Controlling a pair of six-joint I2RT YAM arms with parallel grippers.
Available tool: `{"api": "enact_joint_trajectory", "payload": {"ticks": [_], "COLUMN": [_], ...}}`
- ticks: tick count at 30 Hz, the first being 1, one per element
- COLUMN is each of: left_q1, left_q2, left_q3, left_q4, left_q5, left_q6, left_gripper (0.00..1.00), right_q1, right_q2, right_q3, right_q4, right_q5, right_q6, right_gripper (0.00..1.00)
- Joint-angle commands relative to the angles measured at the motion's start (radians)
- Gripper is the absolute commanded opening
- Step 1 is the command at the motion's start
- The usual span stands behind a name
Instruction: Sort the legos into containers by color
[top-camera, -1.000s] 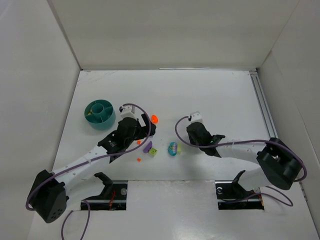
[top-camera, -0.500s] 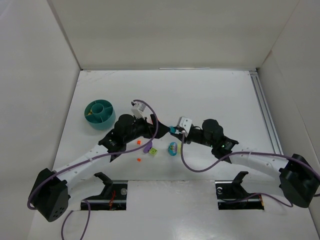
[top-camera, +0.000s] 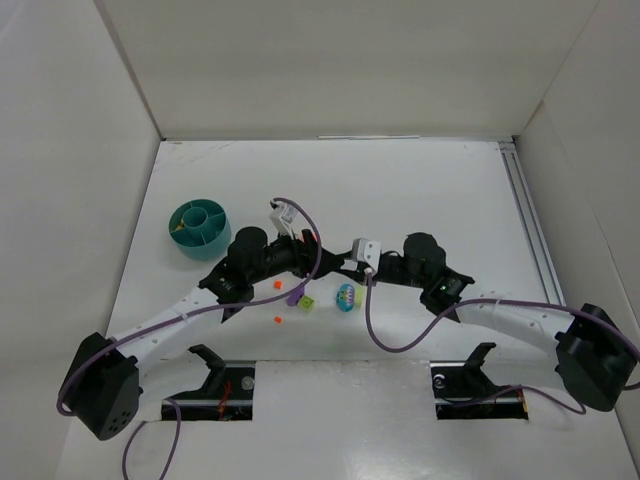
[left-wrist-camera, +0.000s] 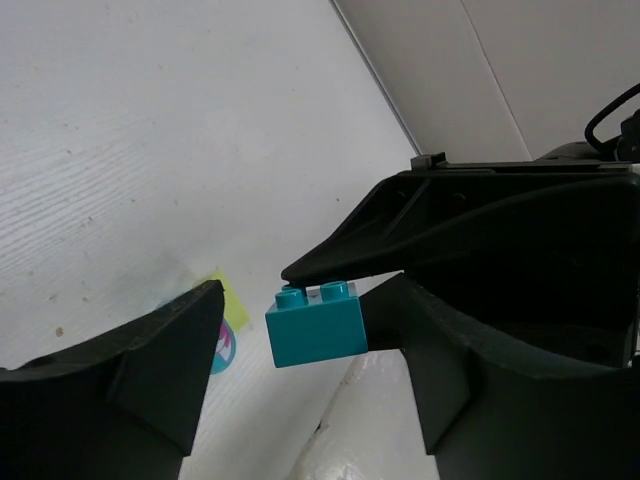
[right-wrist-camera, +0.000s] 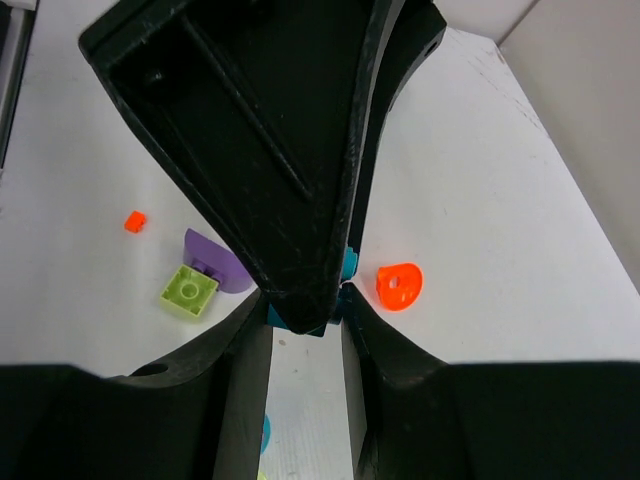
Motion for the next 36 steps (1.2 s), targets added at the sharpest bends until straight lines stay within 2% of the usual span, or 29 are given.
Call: {"api": "enact_joint_trajectory", "payload": {"ticks": [1, 5, 7, 8, 11, 15, 16, 18, 19, 20, 22, 23, 26, 27, 28, 29, 30, 32, 34, 36], "left_q1": [0.001, 0.001, 0.001, 0.001, 0.001, 0.001, 0.001, 0.001, 0.001, 0.001, 0.001, 0.001, 0.001, 0.001, 0.001, 0.001, 0.017, 0.075, 0.170, 0.367], "left_q2": [-0.002, -0.011, -0.020, -0.020, -0.031, -0.051, -0.060, -0.072, -0.073, -0.083, -0.083, -0.083, -0.083, -0.073, -0.073, -0.062, -0.042, -0.017, 0.018, 0.048], "left_q3": [-0.005, -0.014, -0.014, -0.014, -0.014, -0.004, -0.003, 0.010, 0.023, 0.033, 0.033, 0.047, 0.079, 0.107, 0.125, 0.150, 0.176, 0.251, 0.317, 0.348], "left_q4": [0.059, 0.059, 0.050, 0.050, 0.039, 0.010, -0.004, -0.028, -0.038, -0.050, -0.059, -0.078, -0.128, -0.156, -0.189, -0.232, -0.328, -0.416, -0.505, -0.506], "left_q5": [0.042, 0.042, 0.042, 0.028, -0.003, -0.078, -0.095, -0.138, -0.174, -0.190, -0.236, -0.254, -0.326, -0.357, -0.409, -0.546, -0.626, -0.760, -0.800, -0.791], "left_q6": [0.004, 0.004, 0.004, 0.004, 0.004, -0.007, -0.007, -0.007, -0.007, -0.007, -0.007, -0.007, -0.007, 0.004, 0.004, 0.004, -0.007, -0.007, -0.007, 0.007], "left_gripper": [0.62, 0.43, 0.38, 0.29, 0.26, 0.17, 0.15, 0.13, 0.13, 0.13, 0.12, 0.08, 0.08, 0.08, 0.08, 0.08, 0.08, 0.08, 0.10, 0.11], "right_q1": [0.011, 0.011, 0.011, 0.011, 0.011, 0.011, 0.011, 0.011, 0.011, 0.011, 0.011, 0.011, 0.011, 0.011, 0.011, 0.011, 0.011, 0.011, -0.002, -0.034], "right_q2": [-0.022, -0.022, -0.012, -0.012, -0.012, -0.012, -0.012, -0.003, -0.003, -0.003, -0.003, -0.003, -0.003, -0.003, -0.003, -0.003, -0.003, -0.023, -0.040, -0.078], "right_q3": [0.042, 0.042, 0.042, 0.042, 0.042, 0.042, 0.042, 0.042, 0.042, 0.042, 0.053, 0.053, 0.073, 0.082, 0.082, 0.082, 0.094, 0.094, 0.084, 0.074], "right_q4": [0.068, 0.068, 0.068, 0.068, 0.068, 0.068, 0.068, 0.056, 0.042, 0.031, 0.019, 0.019, -0.024, -0.045, -0.061, -0.078, -0.096, -0.142, -0.173, -0.202], "right_q5": [0.013, 0.013, 0.003, 0.003, -0.007, -0.017, -0.017, -0.008, -0.008, -0.008, 0.010, 0.019, 0.061, 0.074, 0.096, 0.152, 0.186, 0.240, 0.275, 0.300], "right_q6": [-0.001, -0.001, 0.008, 0.008, 0.008, 0.008, 0.008, -0.002, -0.002, -0.002, -0.011, -0.011, -0.011, -0.011, -0.011, -0.011, -0.011, -0.002, -0.002, 0.007], "right_gripper": [0.18, 0.18, 0.18, 0.18, 0.21, 0.27, 0.34, 0.39, 0.45, 0.53, 0.63, 0.75, 0.91, 1.00, 1.00, 1.00, 1.00, 1.00, 1.00, 1.00]}}
